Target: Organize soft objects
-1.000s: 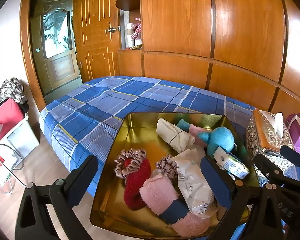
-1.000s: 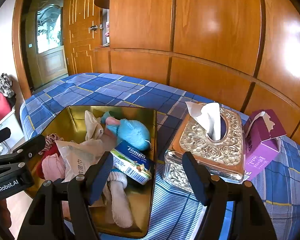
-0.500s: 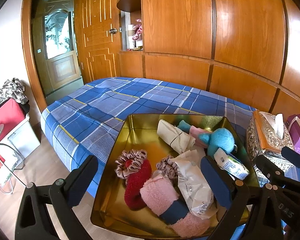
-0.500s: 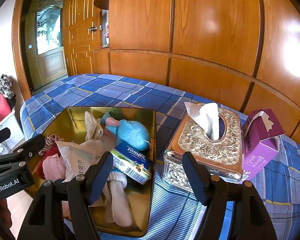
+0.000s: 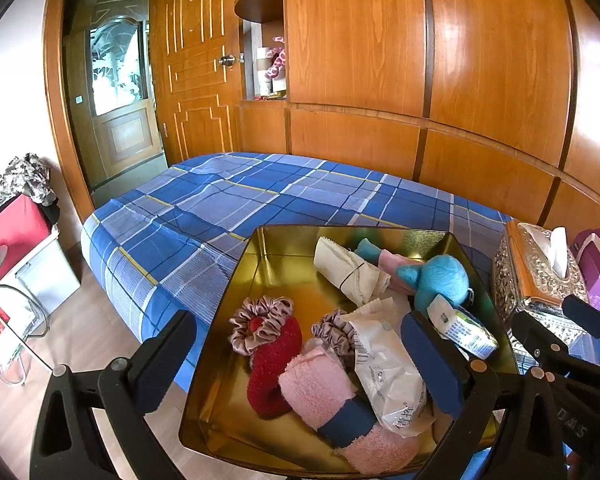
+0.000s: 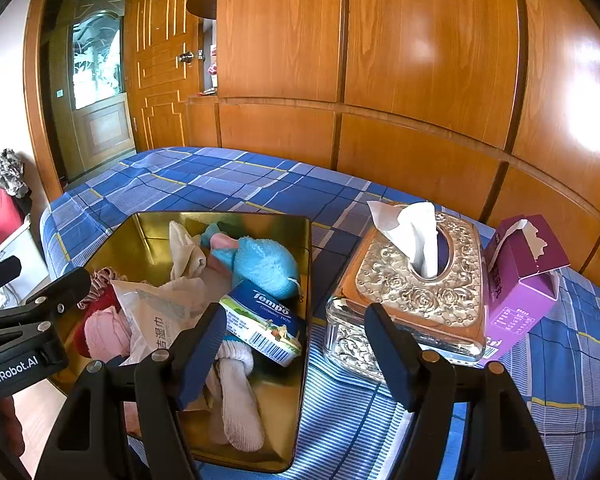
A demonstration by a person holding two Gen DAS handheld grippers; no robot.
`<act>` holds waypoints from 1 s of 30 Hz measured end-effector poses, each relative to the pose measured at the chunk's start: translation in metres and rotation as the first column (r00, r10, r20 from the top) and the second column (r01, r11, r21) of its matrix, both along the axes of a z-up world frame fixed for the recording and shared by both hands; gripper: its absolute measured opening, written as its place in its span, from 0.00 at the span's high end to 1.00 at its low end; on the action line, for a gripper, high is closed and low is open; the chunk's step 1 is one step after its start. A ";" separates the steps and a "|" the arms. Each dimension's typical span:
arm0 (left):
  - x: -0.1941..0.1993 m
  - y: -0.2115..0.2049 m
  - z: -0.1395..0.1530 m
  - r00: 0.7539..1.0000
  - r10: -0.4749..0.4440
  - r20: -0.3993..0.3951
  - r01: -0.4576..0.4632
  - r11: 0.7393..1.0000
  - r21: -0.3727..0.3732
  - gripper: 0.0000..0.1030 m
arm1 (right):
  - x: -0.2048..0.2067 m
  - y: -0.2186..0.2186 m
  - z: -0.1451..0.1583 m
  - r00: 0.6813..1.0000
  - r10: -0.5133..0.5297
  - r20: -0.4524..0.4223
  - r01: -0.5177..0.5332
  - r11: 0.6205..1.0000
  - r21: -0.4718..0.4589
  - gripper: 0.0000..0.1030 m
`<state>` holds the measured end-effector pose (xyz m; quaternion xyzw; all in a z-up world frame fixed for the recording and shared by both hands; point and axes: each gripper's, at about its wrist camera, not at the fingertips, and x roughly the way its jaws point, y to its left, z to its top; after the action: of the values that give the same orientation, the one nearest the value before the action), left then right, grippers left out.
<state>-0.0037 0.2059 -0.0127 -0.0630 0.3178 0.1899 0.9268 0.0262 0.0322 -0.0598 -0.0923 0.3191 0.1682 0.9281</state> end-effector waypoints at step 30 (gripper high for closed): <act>-0.005 -0.001 0.002 1.000 0.016 0.024 -0.016 1.000 0.004 0.01 | -0.002 -0.003 -0.003 1.000 -0.010 -0.005 0.010 1.000 0.003 0.30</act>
<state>-0.0085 0.2051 -0.0112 -0.0657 0.3058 0.1971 0.9291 0.0240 0.0294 -0.0629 -0.0888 0.3214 0.1640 0.9284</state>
